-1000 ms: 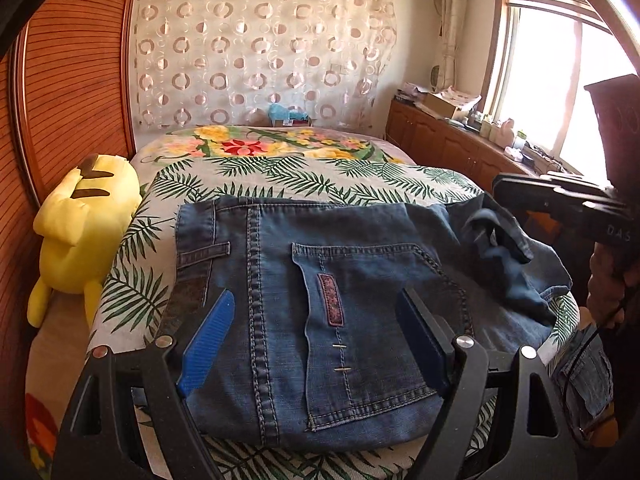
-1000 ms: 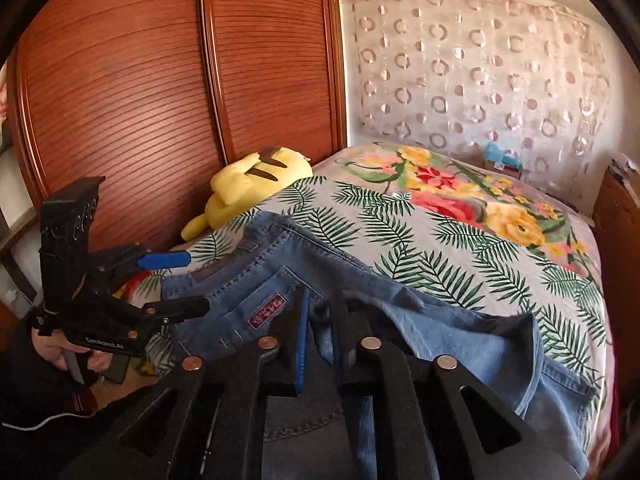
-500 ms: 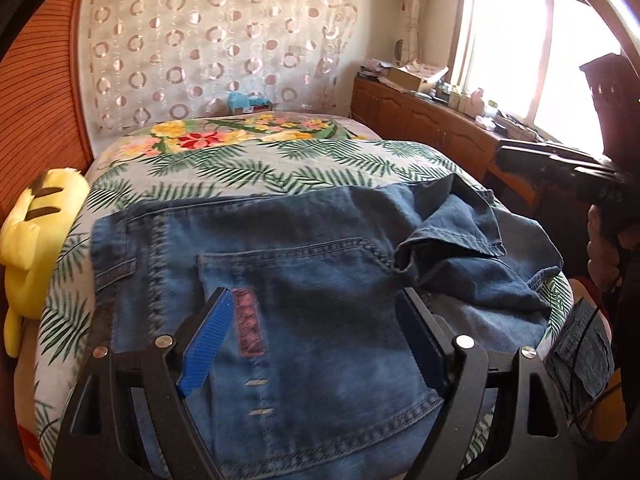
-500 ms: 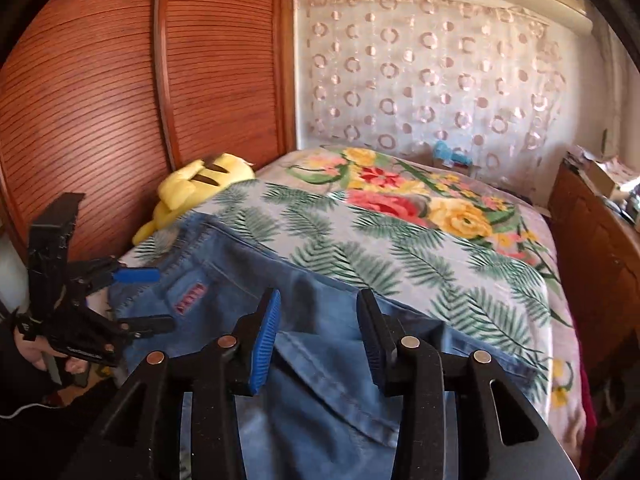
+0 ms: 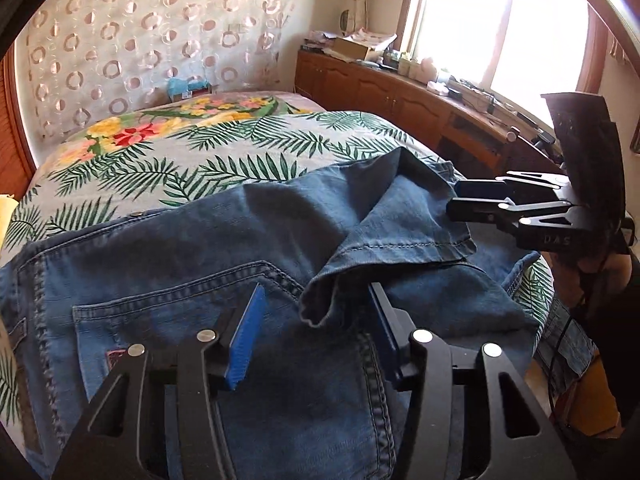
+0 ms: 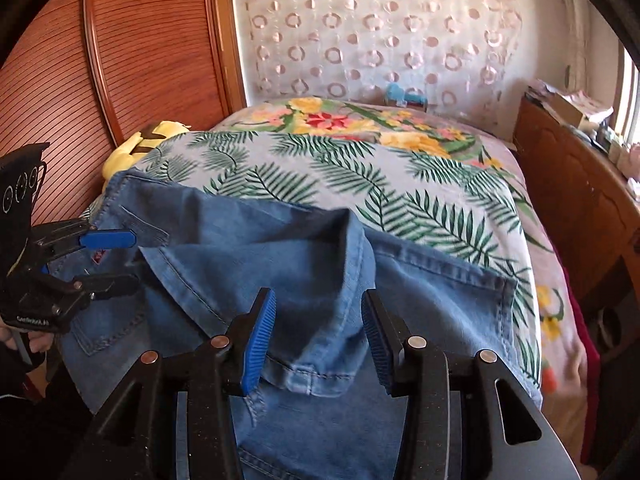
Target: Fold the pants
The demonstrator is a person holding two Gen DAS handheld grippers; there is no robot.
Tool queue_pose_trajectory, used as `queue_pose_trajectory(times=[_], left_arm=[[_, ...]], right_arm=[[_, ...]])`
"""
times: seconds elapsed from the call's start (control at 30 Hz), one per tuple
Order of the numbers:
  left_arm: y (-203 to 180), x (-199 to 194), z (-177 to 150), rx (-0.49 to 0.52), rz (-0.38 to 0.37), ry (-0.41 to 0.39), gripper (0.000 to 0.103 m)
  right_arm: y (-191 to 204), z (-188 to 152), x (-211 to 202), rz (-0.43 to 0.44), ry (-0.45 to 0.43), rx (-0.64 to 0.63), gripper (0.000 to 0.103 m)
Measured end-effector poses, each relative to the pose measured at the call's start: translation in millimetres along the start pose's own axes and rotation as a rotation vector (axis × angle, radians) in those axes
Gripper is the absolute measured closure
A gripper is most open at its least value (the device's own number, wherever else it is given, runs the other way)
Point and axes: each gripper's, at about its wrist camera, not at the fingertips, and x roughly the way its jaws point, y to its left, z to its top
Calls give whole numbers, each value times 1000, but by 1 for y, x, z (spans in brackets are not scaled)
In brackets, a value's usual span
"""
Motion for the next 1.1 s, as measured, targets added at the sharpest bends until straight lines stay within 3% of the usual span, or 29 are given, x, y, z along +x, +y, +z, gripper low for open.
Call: queue_pose_trajectory(times=[0.23,0.4,0.5,0.53,0.83,1.1], left_arm=[[-1,13,-1,12,-20,22,72],[-10,3,-1,37,-28,0,96],[-13,-12,0,40,-24,-31,97],[-13,-20,0,39,-25,-46,98],[7,-112,-3,3,13,-196,98],[37,-152,-31,-45,102,-224,98]], right_arm=[[-11,1,10,36,33,49,56],[-24,-6,15,98,36,89,56],[-25,-5,13,146,36,86,87],[-24,-2,9,159,25,83,92],[-2,43,-54,253,-146,23,98],[59,85,-68,340,-195,-97,98]])
